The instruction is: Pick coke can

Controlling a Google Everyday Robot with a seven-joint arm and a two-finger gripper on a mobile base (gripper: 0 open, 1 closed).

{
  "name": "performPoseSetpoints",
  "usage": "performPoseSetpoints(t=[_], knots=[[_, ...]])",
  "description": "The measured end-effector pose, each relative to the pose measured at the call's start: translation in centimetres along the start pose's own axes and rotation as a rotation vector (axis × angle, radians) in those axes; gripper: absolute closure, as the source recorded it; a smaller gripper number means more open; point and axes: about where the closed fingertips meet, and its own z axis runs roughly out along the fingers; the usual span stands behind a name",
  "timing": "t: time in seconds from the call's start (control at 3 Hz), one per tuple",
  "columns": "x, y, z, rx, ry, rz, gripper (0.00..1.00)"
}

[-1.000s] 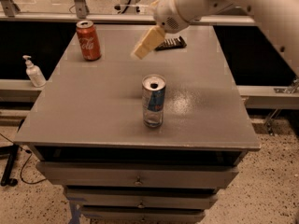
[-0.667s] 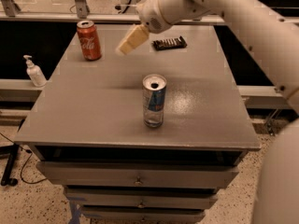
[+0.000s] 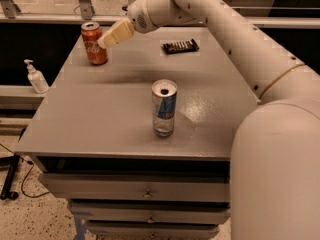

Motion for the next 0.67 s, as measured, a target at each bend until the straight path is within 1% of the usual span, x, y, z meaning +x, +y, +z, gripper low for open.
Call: performPoseSetpoints(t=[0.33, 0.67], knots=[[-0.3, 1.1, 3.0, -0.044, -0.036, 0.069, 0.0], [-0.1, 2.3, 5.3, -0.078, -0.034, 0.088, 0.0]])
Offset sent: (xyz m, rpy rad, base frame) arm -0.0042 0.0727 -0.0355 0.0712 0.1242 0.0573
